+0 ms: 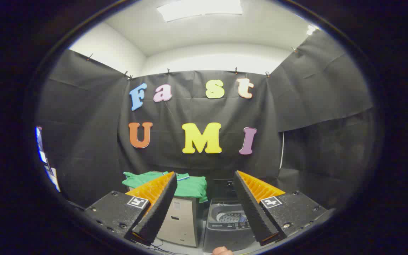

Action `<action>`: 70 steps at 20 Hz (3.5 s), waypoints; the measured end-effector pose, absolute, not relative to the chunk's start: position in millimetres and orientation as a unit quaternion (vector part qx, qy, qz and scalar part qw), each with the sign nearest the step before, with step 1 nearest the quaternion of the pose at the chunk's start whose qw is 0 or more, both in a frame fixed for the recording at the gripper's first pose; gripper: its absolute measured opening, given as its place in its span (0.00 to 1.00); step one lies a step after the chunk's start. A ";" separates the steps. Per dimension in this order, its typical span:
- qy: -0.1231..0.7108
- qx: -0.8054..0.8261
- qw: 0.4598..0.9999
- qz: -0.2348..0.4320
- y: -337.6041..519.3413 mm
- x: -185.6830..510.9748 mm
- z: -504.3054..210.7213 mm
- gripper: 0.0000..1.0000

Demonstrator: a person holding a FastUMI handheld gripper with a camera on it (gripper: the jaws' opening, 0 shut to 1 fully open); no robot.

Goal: Put the clothes into the washing machine and then close the washing machine lid.

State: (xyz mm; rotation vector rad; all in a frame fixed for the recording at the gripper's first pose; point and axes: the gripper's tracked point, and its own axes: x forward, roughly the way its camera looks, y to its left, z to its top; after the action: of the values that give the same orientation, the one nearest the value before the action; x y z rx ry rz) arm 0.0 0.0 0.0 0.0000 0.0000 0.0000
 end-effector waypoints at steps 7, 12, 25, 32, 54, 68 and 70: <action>0.000 0.001 1.000 -0.004 -4.1 -2.0 -2.3 1.00; 0.004 0.008 1.000 -0.004 6.9 5.7 -3.2 1.00; 0.014 0.013 1.000 0.009 111.3 67.8 22.9 1.00; 0.056 0.008 0.997 0.047 163.2 128.5 46.7 1.00; 0.425 -0.023 0.899 0.101 226.3 404.4 -119.1 1.00; 0.613 -0.006 0.788 0.048 223.8 424.1 -215.6 0.99; 0.620 -0.033 0.783 0.042 222.6 420.1 -220.6 0.99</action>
State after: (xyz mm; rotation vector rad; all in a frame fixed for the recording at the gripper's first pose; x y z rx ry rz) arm 420.1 222.6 -220.6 -0.0722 1.3391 0.0907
